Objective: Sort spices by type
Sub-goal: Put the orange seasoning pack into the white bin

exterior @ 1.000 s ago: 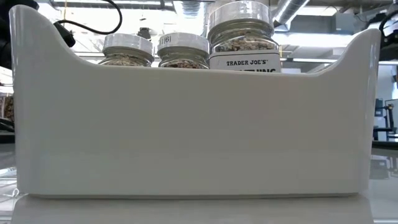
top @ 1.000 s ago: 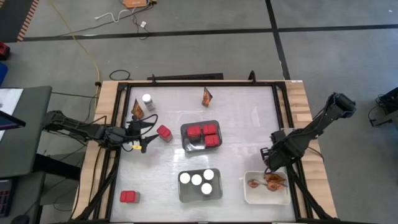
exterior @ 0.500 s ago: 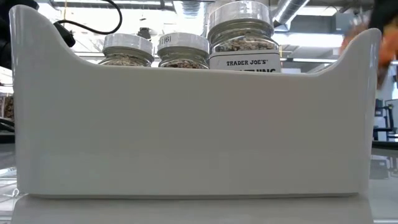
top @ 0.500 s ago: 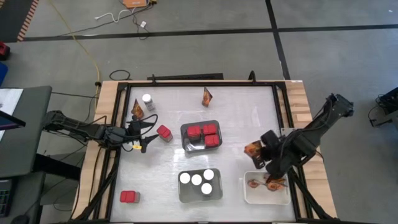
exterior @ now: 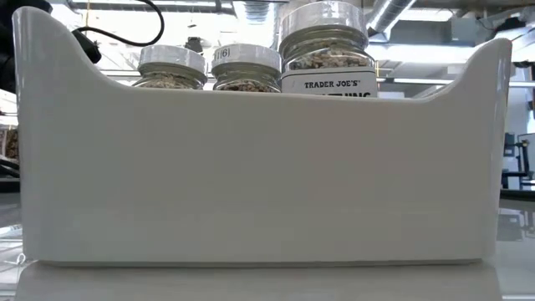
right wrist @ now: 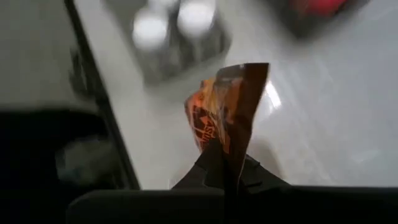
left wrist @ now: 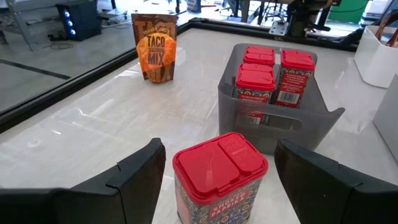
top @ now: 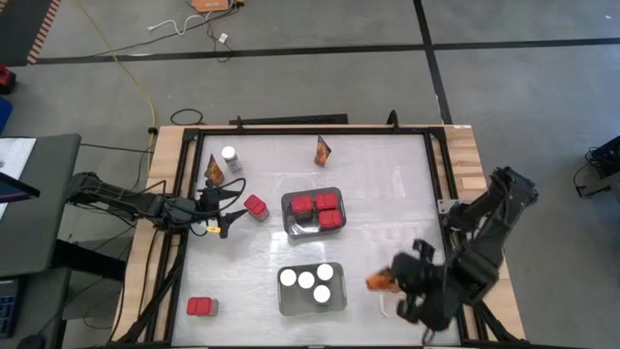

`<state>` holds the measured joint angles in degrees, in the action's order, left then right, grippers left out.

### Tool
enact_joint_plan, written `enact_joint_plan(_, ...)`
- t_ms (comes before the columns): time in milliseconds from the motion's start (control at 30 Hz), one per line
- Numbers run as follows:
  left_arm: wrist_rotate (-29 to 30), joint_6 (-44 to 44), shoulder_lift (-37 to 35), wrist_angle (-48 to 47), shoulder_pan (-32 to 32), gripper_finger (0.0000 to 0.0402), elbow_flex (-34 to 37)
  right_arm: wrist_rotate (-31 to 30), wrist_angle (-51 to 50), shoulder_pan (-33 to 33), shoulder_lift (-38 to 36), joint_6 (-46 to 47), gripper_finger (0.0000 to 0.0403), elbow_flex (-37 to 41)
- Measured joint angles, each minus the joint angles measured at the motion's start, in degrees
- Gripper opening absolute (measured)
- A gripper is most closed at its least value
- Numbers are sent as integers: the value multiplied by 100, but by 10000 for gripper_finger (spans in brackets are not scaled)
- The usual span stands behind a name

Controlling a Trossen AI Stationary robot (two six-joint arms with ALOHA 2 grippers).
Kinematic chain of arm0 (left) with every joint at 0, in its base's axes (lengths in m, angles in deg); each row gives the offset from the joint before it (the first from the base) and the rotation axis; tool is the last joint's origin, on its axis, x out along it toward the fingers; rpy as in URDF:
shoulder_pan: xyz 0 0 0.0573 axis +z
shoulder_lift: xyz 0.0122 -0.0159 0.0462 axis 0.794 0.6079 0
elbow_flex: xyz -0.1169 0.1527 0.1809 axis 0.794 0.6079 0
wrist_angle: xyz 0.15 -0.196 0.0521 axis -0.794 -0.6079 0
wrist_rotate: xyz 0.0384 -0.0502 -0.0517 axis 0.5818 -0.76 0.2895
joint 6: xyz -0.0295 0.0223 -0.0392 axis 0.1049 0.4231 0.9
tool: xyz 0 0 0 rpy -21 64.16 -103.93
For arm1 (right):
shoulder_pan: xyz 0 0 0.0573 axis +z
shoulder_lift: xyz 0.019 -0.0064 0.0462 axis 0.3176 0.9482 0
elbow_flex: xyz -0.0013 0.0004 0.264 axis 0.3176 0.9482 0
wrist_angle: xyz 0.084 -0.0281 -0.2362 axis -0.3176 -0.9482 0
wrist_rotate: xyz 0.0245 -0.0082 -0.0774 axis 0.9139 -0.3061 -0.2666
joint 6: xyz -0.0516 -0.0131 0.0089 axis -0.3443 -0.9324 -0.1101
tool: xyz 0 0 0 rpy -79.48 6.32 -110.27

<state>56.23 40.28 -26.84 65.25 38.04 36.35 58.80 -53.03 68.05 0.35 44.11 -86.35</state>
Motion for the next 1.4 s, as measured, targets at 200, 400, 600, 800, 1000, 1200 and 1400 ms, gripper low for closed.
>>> enact_joint_plan(200, 0, 1, 0, 0, 0, 290, 2, 417, -617, 823, 230, 852, 15, -1)
enact_joint_plan(400, -1, 24, -1, 0, 0, 290, 0, 414, -742, 1650, 379, 651, 16, 8)
enact_joint_plan(600, 1, 40, -2, 2, -2, 290, 0, 543, -940, 2105, 501, 968, 16, 250)
enact_joint_plan(800, -1, 58, -1, 4, -1, 290, 1, 623, -890, 2398, 504, 1003, 16, 589)
enact_joint_plan(1000, -1, 323, 0, 4, 0, 290, 0, 708, -447, 2494, 506, 1389, 16, 1127)
enact_joint_plan(1200, -1, 430, -2, 4, 0, 290, 2, 743, 225, 2417, 506, 1396, 16, 1648)
enact_joint_plan(1400, -1, 430, -1, 4, 0, 290, 2, 902, 690, 2250, 504, 1397, 16, 2122)
